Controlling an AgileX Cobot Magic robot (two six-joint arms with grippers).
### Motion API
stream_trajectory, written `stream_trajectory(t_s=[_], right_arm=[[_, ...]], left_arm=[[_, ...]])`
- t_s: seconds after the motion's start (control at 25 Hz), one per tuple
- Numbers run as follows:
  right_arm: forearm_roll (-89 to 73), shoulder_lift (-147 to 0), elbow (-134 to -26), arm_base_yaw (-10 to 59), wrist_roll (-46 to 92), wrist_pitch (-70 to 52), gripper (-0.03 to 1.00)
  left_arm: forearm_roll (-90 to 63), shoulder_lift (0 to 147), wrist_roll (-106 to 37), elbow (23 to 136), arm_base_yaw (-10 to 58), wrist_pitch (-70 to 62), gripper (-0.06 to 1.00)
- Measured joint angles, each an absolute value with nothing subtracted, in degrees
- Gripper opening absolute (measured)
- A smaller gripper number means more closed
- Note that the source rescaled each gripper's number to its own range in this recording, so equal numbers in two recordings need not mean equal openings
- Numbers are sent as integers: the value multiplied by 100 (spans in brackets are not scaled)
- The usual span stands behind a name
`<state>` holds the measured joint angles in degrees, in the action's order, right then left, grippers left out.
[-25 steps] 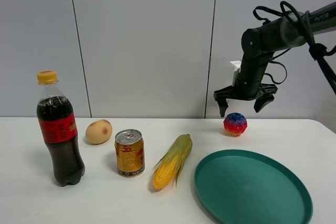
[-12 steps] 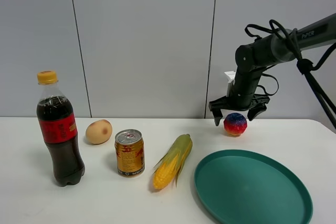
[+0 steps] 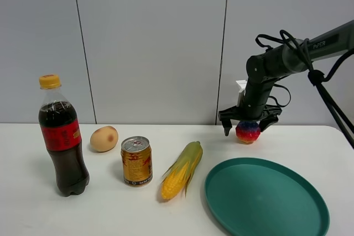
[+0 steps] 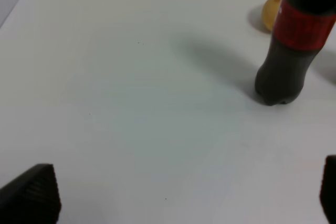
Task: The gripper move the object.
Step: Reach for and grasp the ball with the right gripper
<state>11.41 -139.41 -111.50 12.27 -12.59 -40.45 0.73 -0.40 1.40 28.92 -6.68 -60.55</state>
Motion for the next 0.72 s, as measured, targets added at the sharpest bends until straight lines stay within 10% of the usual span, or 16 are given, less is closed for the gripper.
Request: stream_trajectory(t_s=[0.72], right_arm=[[1032, -14013, -11150, 1112, -1264, -3906, 100]], left_arm=[[73, -40, 140, 2892, -668, -6055, 100]])
